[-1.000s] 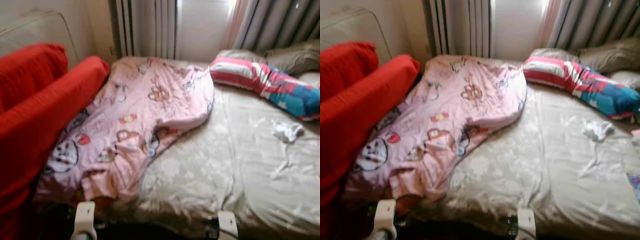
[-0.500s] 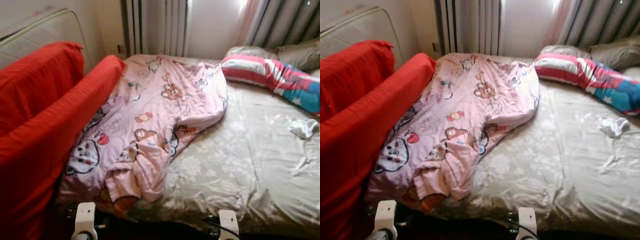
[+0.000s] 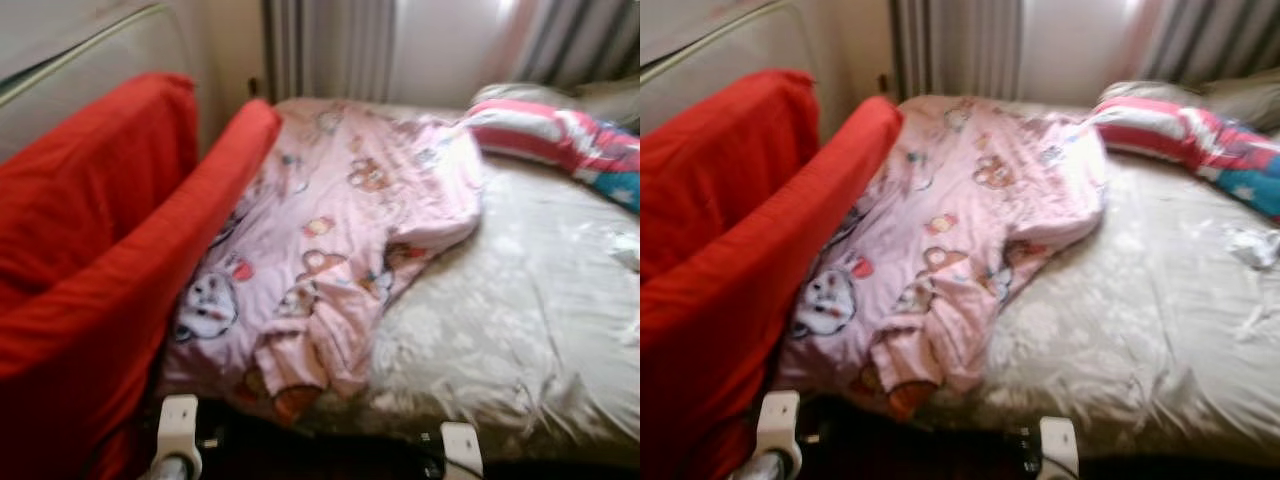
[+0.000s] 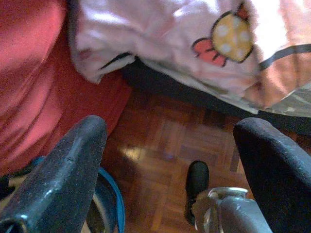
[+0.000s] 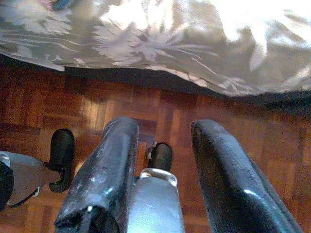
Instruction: Clean up the room
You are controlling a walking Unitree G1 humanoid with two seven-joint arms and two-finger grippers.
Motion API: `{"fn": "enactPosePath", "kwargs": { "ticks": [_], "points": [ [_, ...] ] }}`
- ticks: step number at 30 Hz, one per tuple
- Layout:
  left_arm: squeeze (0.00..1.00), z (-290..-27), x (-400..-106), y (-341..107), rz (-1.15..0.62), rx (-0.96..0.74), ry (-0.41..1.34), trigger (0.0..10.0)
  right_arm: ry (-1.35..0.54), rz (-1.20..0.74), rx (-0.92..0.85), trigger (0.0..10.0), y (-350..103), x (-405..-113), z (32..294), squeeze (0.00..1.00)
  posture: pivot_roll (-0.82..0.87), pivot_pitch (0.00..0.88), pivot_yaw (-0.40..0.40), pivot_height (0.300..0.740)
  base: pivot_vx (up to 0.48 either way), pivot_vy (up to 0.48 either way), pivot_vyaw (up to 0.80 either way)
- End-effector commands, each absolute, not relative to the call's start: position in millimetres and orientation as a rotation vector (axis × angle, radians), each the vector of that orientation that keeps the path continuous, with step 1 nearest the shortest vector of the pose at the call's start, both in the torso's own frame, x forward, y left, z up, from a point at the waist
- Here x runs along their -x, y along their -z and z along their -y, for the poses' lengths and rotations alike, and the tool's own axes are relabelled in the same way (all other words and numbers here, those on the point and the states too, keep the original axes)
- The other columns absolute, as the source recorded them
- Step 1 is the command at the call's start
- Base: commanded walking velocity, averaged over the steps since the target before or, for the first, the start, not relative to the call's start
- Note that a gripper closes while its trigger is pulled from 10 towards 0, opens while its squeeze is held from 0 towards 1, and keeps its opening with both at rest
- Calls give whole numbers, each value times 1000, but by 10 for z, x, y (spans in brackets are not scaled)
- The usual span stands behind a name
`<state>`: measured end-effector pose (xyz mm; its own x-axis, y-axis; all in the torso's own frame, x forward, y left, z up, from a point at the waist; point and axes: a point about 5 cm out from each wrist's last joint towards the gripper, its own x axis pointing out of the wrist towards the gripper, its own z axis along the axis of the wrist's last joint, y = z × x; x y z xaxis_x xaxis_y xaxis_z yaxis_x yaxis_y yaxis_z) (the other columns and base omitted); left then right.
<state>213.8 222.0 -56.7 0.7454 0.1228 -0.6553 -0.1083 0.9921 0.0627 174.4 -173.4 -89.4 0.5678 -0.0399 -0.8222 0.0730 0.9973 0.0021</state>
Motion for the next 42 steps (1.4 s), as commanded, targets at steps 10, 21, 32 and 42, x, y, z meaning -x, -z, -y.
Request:
{"fn": "enactPosePath", "kwargs": {
  "ticks": [10, 21, 32, 42],
  "points": [
    [0, -2219, -2057, 621, -756, -18, -129, 10000, 76, -955, -45, 10000, 885, -1756, 1751, 0, 125, 74, -5, 740, 0, 0, 800],
    [0, -2219, -2057, 621, -756, -18, -129, 10000, 76, -955, -45, 10000, 885, -1756, 1751, 0, 125, 74, -5, 740, 0, 0, 800],
    [0, -2219, -2057, 621, -756, -18, -129, 10000, 76, -955, -45, 10000, 885, -1756, 1751, 0, 125, 74, -5, 740, 0, 0, 800],
    [0, -2196, -2061, 625, -757, -8, -120, 10000, 118, -897, -100, 10000, 831, -1854, 1767, 0, 120, 96, -1, 740, 0, 0, 480]
  ]
}}
